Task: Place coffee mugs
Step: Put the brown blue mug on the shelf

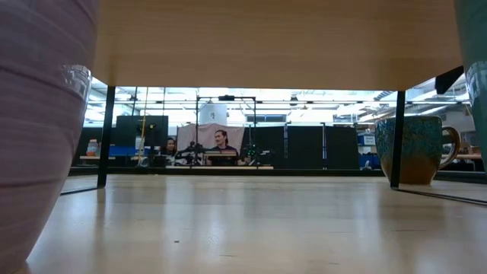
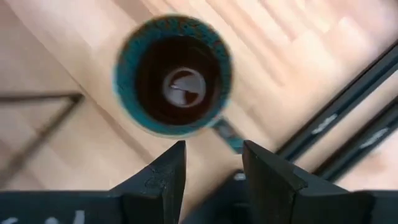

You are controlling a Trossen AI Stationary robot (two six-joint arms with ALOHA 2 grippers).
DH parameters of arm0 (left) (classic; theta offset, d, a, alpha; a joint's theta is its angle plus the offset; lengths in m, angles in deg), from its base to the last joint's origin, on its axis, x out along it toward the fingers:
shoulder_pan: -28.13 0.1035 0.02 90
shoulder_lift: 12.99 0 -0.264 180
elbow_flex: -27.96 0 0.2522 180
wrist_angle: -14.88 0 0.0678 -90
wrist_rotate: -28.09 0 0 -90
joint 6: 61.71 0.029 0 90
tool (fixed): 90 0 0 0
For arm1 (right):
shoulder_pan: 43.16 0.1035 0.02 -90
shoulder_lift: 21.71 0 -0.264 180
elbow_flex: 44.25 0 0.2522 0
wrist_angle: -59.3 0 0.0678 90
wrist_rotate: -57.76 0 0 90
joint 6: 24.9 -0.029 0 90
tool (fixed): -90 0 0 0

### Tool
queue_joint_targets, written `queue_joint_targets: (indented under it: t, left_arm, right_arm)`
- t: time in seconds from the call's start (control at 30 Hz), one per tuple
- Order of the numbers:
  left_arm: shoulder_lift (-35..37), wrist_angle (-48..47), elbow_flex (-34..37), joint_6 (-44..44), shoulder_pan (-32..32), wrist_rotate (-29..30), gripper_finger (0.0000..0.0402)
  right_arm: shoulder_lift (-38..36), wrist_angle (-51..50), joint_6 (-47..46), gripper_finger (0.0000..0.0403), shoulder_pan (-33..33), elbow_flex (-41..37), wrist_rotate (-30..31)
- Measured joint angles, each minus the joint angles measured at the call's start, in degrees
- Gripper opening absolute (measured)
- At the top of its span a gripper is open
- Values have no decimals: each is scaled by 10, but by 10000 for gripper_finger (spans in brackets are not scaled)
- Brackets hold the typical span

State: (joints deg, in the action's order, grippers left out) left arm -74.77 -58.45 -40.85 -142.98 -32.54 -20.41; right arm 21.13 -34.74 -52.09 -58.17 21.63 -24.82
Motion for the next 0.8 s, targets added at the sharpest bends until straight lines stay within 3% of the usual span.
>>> queue_joint_targets:
  t: [0.17, 0.33, 0.8]
  left_arm:
    - [0, 10, 0, -6, 0, 0, 176]
    - [0, 31, 0, -6, 0, 0, 176]
    - [0, 41, 0, -5, 0, 0, 176]
  right_arm:
    - [0, -17, 133, 163, 0, 0, 37]
    - [0, -14, 226, 163, 0, -24, 25]
    - [11, 9, 285, 163, 0, -51, 23]
